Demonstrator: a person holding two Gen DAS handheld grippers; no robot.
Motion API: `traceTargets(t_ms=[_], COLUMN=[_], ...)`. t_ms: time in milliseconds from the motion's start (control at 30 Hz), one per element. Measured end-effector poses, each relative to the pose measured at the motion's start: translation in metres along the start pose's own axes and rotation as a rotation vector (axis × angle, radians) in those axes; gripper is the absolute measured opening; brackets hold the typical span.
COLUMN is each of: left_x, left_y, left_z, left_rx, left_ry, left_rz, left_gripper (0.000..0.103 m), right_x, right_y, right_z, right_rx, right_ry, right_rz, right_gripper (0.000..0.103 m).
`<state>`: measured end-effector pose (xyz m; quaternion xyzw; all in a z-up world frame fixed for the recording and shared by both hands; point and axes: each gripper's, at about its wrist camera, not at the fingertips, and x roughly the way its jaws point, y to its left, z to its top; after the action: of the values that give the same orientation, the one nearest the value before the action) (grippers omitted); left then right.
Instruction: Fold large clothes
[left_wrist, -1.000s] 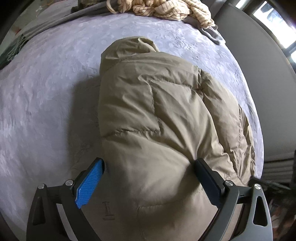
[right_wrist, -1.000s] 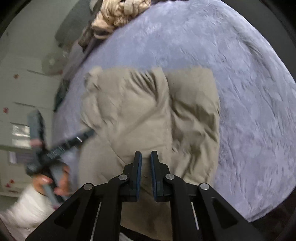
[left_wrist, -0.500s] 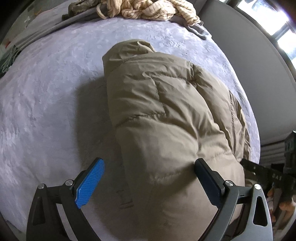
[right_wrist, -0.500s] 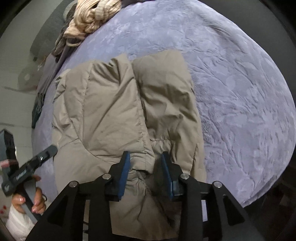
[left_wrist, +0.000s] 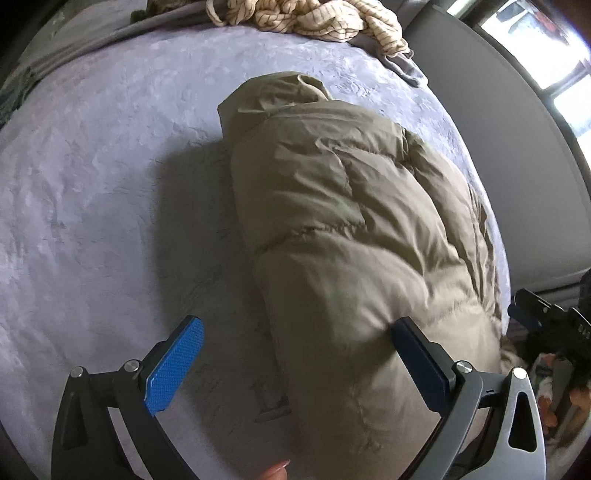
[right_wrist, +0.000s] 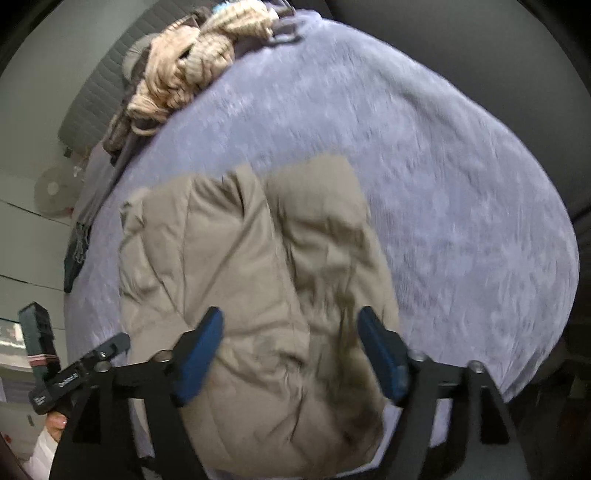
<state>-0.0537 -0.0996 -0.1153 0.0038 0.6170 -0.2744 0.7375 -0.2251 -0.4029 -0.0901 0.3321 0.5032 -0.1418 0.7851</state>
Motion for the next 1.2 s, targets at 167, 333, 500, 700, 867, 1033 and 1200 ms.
traceTargets(t_ms=[167,333,500,700,867,1033,1200], left_x=[0.012,0.036,0.059,0.074,0.081,0.093,0.104], left_y=[0.006,0.017,0.027,0.037,0.043,0.034,0.029], left_z=[0.014,0.023,0.025,0.026,0.023,0.026,0.03], left_rx=[-0.059,-0.123,-0.181,-0.236,-0.256,-0.233,-0.26], left_ry=[0.047,0.107,0.149,0.182,0.197,0.205,0.212], left_rz=[-0.105,-0.241,-0.343,-0.403,-0.434,-0.417,-0.403], left_gripper=[0.103,0.103,0.103,0.103,0.103,0.103,0.103], right_x=[0.01,0.05,0.088,0.109,0.101,0.125,0.152], right_y=[-0.029,-0.071,-0.1,-0.095,-0.065,-0.032,-0.019], right_z=[0.032,0.056,0.059,0.058,0.064,0.068,0.068], right_rx=[0.03,0.165,0.289,0.328,0.16,-0.035,-0.069], right_ry=[0.027,0.139,0.217,0.291,0.345,0.45,0.504], right_rz=[0.036,0.174,0.352,0.614,0.648,0.532,0.496], right_gripper=[0.084,0.085,0.103,0.103,0.103,0.103,0.103])
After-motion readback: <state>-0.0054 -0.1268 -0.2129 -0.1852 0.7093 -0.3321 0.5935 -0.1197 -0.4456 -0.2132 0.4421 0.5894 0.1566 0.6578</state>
